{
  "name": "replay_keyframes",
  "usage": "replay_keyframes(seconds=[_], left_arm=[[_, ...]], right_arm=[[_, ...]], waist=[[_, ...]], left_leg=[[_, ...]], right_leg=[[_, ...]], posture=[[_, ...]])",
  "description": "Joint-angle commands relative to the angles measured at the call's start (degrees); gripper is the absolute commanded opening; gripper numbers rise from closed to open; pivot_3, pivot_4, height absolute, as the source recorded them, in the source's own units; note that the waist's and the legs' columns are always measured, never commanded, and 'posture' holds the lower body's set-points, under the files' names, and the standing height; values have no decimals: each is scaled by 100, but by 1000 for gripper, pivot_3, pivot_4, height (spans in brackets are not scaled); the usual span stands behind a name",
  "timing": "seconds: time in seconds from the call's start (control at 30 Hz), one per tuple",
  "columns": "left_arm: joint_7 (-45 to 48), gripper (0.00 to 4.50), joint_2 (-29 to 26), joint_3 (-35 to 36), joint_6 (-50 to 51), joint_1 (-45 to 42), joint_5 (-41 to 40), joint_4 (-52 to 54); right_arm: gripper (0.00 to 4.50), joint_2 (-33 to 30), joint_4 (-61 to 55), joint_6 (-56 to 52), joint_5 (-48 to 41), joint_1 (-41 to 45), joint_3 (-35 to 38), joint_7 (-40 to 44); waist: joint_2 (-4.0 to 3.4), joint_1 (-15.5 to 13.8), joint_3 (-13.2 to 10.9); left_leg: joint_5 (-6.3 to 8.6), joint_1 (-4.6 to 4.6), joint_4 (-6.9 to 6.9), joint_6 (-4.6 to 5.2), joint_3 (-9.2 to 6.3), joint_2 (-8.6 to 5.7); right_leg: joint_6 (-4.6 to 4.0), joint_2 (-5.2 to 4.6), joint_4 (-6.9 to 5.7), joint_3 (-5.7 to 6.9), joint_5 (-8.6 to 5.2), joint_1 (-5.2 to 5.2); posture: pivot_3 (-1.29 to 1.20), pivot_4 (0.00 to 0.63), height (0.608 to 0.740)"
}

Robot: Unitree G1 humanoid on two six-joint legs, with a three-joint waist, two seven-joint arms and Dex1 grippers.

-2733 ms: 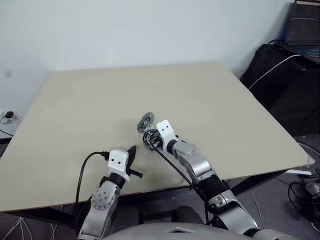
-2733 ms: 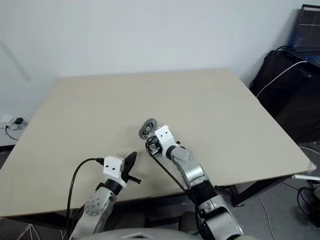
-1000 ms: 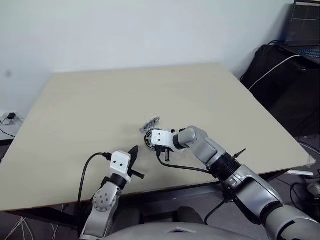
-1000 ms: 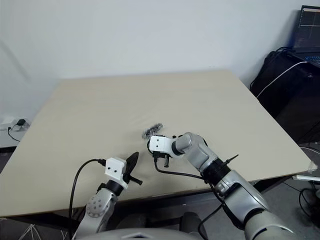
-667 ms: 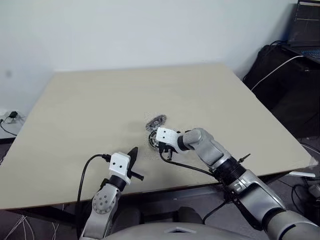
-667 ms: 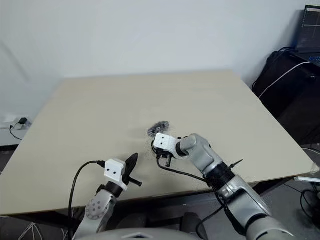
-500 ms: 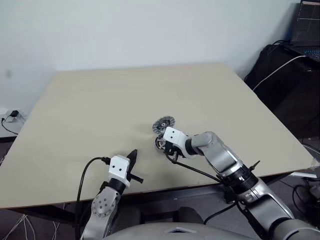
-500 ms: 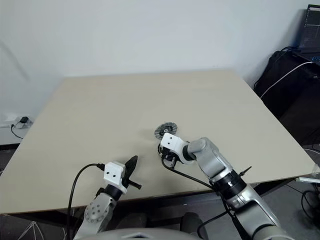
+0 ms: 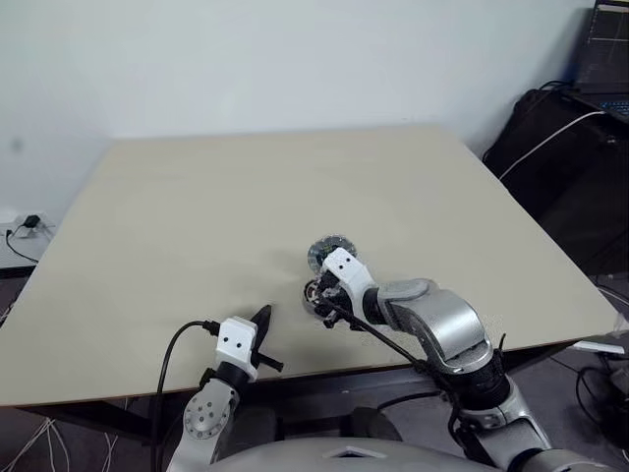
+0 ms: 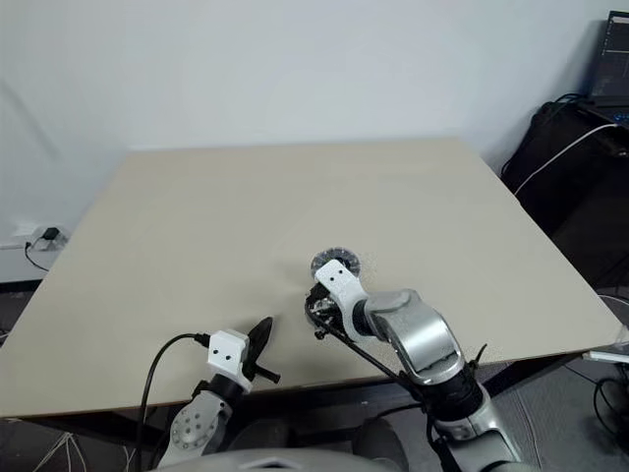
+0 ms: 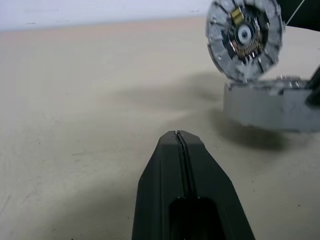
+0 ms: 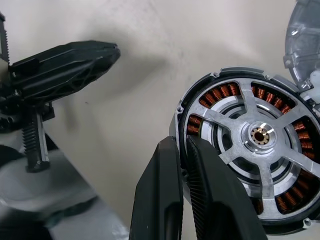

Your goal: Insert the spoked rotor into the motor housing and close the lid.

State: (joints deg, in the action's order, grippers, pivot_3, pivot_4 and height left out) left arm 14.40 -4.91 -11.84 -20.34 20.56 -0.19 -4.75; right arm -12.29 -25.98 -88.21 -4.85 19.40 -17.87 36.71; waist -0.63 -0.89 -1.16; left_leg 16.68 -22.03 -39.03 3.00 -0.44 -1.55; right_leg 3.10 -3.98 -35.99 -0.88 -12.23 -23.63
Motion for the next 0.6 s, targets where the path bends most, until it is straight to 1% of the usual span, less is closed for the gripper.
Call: replay_keyframes(seconds=[0.03,0.23,0.3,0.37,0.43,0.5,0.6], left_arm=[[49,0,23,-15,-138,-74,-53,16],[80,0,37,2,-132,-65,-65,0],[94,0,35,11,-126,-68,-76,-7],[111,0,24,19,-117,-77,-88,-16],[126,0,14,24,-116,-90,-100,-36],[141,0,5,29,-123,-107,-115,-69],[153,0,4,25,-119,-110,-123,-76]], right_arm=[[37,123,-62,-85,-140,155,214,-353],[37,481,360,7,-336,22,284,-816],[37,582,446,56,-416,39,308,-907],[663,682,520,148,-512,77,277,-954],[1176,803,600,243,-572,112,284,-1032],[1848,1017,662,284,-643,165,394,-1139],[2808,1033,610,458,-793,239,351,-1129]], waist=[[0,5,0],[-2,29,1],[1,38,4],[4,69,7],[3,100,6],[3,140,6],[2,154,5]], left_leg=[[8,0,0,-14,0,0],[7,0,1,-14,-1,2],[-1,2,0,-1,-1,2],[-6,5,-1,10,-1,2],[-7,6,-1,10,0,2],[-7,6,-1,10,-1,4],[-7,6,1,10,-2,5]], right_leg=[[0,0,0,0,0,0],[0,7,-2,2,0,-1],[0,25,-3,2,0,2],[1,34,-3,2,0,6],[2,34,-3,1,0,7],[3,36,-3,1,0,7],[4,40,-3,1,1,6]], posture=[[0,0,740],[0,0,740],[0,0,740],[0,0,740],[0,0,740],[0,0,740],[0,0,740]])
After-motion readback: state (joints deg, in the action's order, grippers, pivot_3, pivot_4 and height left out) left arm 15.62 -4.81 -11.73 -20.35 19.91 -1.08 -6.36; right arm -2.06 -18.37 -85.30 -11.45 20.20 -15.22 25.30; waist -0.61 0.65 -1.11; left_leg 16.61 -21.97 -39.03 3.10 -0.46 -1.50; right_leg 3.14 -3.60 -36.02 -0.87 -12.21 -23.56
